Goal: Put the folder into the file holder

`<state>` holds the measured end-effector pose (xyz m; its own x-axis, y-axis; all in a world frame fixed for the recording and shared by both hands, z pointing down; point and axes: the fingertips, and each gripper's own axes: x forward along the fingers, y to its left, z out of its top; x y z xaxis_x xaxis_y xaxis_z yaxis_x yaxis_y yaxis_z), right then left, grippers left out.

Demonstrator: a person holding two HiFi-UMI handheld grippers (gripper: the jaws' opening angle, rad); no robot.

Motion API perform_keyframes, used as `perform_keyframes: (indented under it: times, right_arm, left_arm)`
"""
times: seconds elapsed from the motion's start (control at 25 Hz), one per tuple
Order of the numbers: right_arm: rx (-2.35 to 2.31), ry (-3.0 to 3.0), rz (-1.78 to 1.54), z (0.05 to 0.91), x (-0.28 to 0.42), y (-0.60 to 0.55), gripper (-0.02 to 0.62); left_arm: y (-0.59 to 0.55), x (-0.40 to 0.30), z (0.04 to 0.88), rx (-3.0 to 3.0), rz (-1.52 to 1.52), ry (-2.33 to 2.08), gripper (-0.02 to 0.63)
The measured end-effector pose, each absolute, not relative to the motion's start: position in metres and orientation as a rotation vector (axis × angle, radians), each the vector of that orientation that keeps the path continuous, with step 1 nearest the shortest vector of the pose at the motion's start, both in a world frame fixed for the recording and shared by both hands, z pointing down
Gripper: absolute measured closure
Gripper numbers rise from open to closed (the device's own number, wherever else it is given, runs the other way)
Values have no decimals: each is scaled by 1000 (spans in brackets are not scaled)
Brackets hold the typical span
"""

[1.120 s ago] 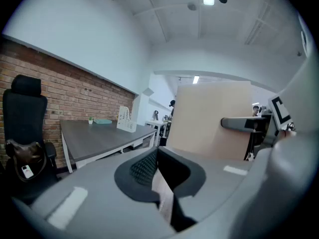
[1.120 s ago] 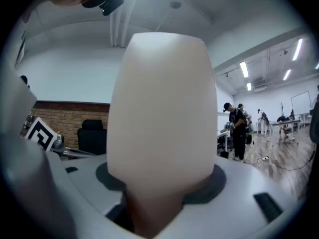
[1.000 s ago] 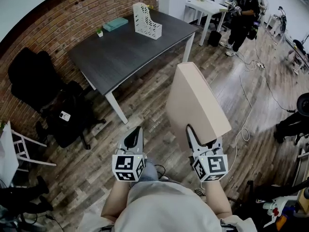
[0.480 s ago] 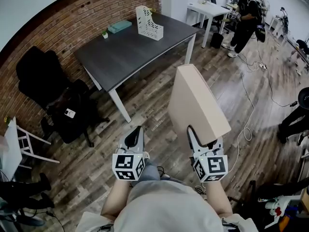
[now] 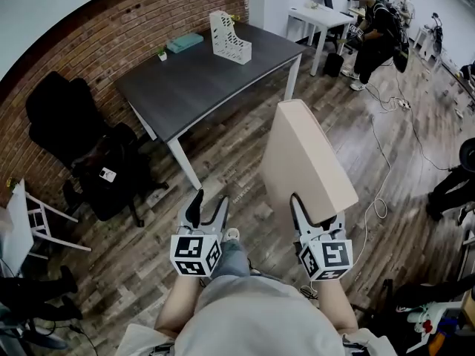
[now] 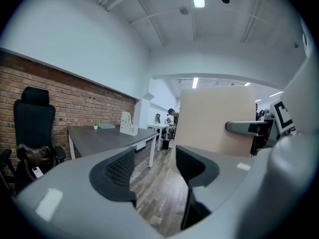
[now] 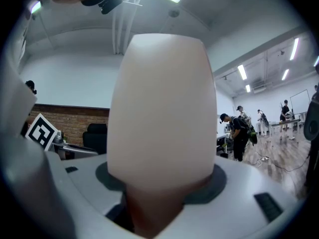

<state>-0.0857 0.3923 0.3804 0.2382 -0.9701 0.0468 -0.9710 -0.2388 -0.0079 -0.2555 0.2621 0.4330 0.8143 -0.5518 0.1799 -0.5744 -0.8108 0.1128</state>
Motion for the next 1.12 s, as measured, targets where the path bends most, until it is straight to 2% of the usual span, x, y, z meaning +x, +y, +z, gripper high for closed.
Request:
perform_keyframes:
  times: [0.12,0.36,0.68,1.12]
  right_arm:
    - [2466,-1912,60,380,-81,390,314]
    - [2477,-1887,67,381,-65,376,316]
    - [2481,-1859,91,391,-30,337,316]
    - [2504,-1820,88,384,28,229,316]
  left_arm:
    - [259,-252,432,2841,193,-866,288]
    - [247,-235,436,2827,206,-825,213]
    - [204,-199,442,2808,173,-801,195]
    - [85,-145,435,2799,143,-806,195]
